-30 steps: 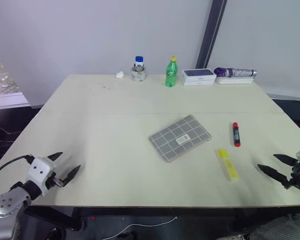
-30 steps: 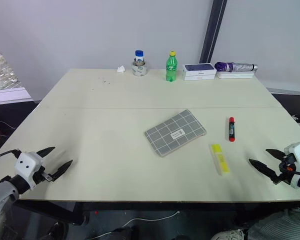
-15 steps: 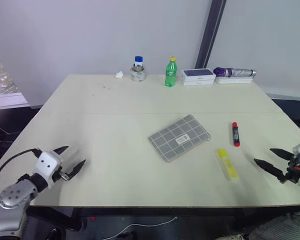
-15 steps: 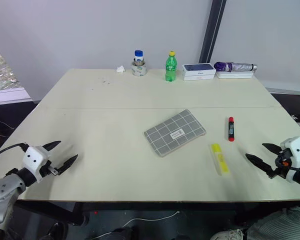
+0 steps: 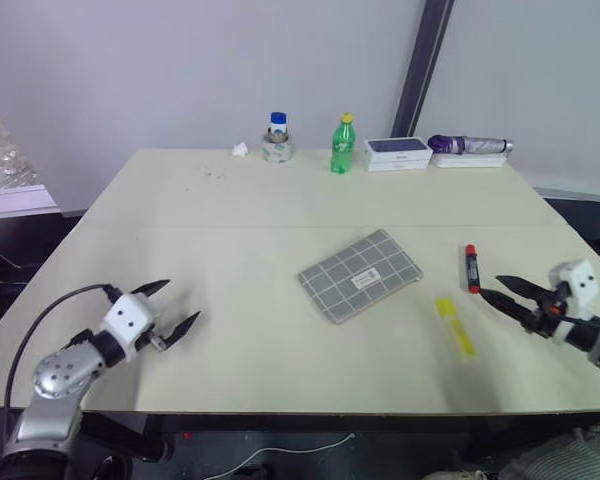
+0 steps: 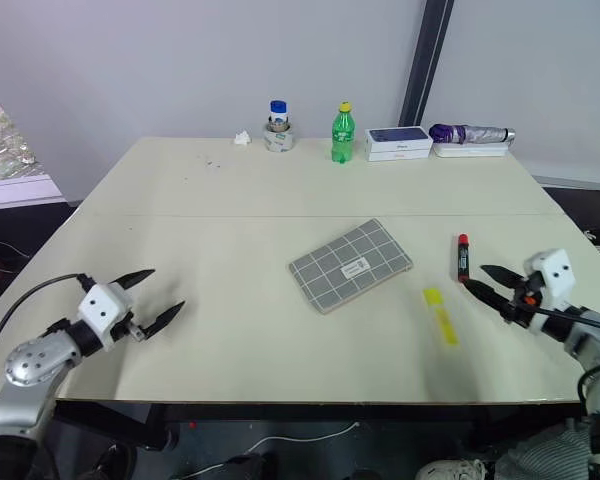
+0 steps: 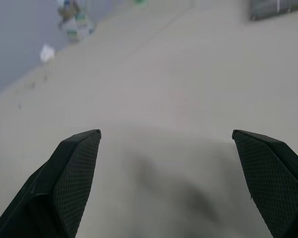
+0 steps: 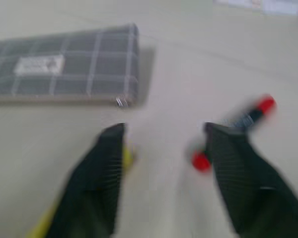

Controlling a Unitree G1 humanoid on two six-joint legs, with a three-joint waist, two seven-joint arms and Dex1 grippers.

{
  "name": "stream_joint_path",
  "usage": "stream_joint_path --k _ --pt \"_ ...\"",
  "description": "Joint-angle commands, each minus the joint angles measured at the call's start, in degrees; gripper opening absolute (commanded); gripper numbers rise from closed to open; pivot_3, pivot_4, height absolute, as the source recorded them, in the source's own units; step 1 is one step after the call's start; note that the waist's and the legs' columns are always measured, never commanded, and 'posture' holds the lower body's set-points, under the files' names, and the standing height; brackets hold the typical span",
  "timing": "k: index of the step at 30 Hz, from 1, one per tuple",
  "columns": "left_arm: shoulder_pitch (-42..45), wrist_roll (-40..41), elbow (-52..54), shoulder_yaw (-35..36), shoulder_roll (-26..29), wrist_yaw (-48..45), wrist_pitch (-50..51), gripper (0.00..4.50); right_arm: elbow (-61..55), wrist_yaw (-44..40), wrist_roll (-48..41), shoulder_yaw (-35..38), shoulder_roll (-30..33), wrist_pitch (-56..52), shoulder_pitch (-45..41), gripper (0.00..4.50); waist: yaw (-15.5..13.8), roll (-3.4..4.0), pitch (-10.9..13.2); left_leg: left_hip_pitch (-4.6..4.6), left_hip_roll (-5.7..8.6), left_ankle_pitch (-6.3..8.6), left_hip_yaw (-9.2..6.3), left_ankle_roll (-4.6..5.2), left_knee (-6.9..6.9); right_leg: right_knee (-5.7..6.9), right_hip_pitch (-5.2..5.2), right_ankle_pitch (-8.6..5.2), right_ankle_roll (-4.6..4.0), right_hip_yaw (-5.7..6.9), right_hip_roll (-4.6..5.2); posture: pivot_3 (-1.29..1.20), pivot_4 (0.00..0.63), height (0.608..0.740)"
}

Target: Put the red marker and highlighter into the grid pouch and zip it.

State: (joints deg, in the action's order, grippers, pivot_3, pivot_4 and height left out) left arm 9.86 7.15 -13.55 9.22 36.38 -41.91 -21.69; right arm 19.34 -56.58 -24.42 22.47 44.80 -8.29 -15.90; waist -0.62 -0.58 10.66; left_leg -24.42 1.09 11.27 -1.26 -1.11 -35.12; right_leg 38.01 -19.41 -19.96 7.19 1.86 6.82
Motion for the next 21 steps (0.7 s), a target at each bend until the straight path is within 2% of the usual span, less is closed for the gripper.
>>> stream_joint_path --k 1,2,7,12,16,21 --pt "5.07 -4.83 -2.73 -3.08 -0.56 2.11 -4.73 4.5 -3.28 3.5 1.43 -3.09 -2.5 1.27 -4.93 0.54 0.01 0.0 0.0 0.01 0.01 0.0 0.0 0.0 0.01 0.0 0.0 0.0 0.0 0.0 0.0 0.0 0.15 0.74" --pt "6.94 -6.61 -4.26 -4.52 -0.99 2.7 -6.05 4.5 -2.37 4.89 3.31 -4.83 -3.46 2.27 -6.91 0.03 0.02 0.0 0.0 0.01 0.01 -0.01 0.0 0.0 0.0 0.01 0.0 0.0 0.01 0.01 -0.02 0.0 0.15 0.74" --pt "15.21 -16.15 -13.21 -12.63 -4.33 6.4 -13.77 4.5 10.6 15.42 15.17 -13.26 -7.81 7.79 -18.31 0.03 0.1 0.0 0.0 -0.02 0.13 -0.03 0.02 -0.01 -0.02 0.07 -0.05 0.01 0.03 0.01 -0.02 0.0 0.15 0.74" --pt "21.15 -23.65 -18.53 -19.09 -6.63 10.08 -20.08 4.5 24.45 24.91 22.26 -17.23 -11.25 13.46 -26.15 0.03 0.04 -0.01 0.01 -0.15 0.19 -0.21 0.05 -0.3 0.01 0.07 -0.18 0.0 0.04 0.02 -0.03 0.0 0.15 0.74" --pt "24.85 -28.12 -22.42 -22.82 -8.17 13.27 -23.65 4.5 32.84 28.59 26.63 -19.98 -11.42 18.3 -29.2 0.03 0.15 -0.01 0.01 -0.16 0.21 -0.22 0.06 -0.31 0.0 0.07 -0.17 0.01 0.04 0.02 -0.03 0.0 0.15 0.74" --pt "29.16 -33.2 -27.77 -27.49 -10.15 16.49 -27.16 4.5 39.02 29.11 28.73 -21.85 -12.87 21.76 -32.1 0.03 0.59 -0.01 0.01 -0.15 0.21 -0.23 0.06 -0.31 0.01 0.08 -0.17 0.01 0.04 0.01 -0.04 0.0 0.15 0.74"
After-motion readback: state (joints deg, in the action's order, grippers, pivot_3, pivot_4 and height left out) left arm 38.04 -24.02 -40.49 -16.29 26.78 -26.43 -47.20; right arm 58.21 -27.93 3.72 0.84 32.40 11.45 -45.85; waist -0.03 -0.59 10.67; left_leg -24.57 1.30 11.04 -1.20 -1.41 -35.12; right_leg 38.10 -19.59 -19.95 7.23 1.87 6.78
